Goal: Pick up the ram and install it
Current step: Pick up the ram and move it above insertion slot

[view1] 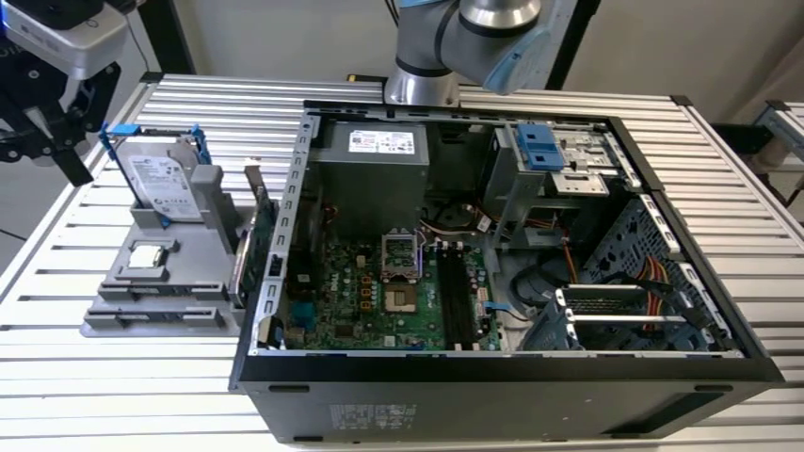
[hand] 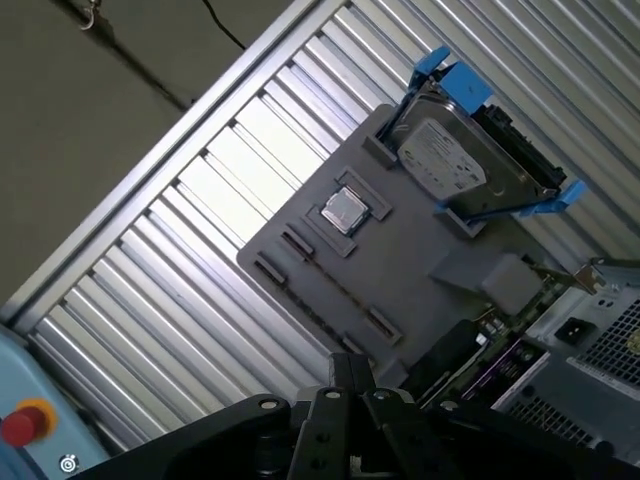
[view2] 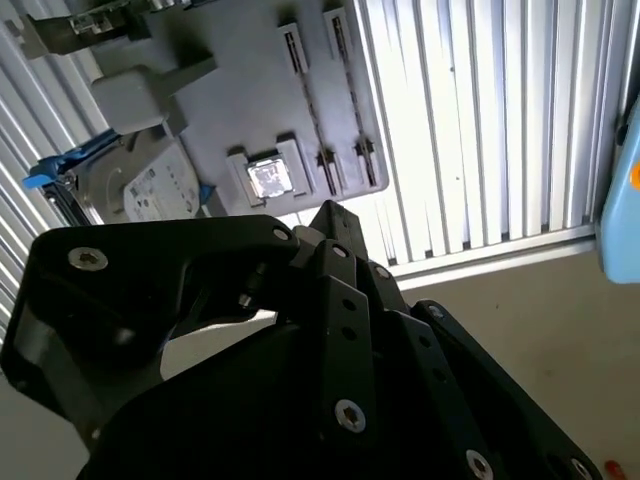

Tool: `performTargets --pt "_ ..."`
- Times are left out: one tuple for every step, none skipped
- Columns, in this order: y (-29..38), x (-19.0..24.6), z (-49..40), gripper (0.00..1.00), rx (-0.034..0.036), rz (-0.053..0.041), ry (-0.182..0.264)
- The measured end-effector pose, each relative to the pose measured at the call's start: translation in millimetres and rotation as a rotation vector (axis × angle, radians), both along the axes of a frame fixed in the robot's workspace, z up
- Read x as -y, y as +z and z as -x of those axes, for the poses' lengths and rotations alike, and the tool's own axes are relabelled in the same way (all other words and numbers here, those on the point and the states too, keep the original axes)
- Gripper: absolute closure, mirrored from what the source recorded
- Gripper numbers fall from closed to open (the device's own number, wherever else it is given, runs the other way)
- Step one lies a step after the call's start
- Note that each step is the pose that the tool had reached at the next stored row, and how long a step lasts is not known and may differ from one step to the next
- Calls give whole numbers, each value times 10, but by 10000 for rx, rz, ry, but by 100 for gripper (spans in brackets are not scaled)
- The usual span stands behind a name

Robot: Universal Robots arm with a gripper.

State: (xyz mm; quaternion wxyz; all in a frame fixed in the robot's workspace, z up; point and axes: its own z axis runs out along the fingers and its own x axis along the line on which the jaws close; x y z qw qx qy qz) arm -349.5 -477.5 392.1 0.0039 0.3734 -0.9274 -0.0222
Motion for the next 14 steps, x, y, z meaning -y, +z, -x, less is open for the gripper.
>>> performTargets --pt "0 0 0 100 0 0 87" --pt "0 0 0 100 0 0 163" --pt "0 0 0 100 0 0 232" --pt "0 0 0 100 0 0 302" --pt "0 0 0 100 0 0 372" --pt "0 0 0 100 0 0 441" --pt "0 0 0 100 0 1 504" --pt "0 0 0 100 1 1 589" --pt "0 0 0 100 0 1 659" --pt "0 0 0 100 0 1 723" --pt "0 0 0 100 -1 1 792" --pt "0 0 0 100 0 1 869" --pt "0 0 0 100 0 1 943" --pt "0 0 0 100 0 1 1083"
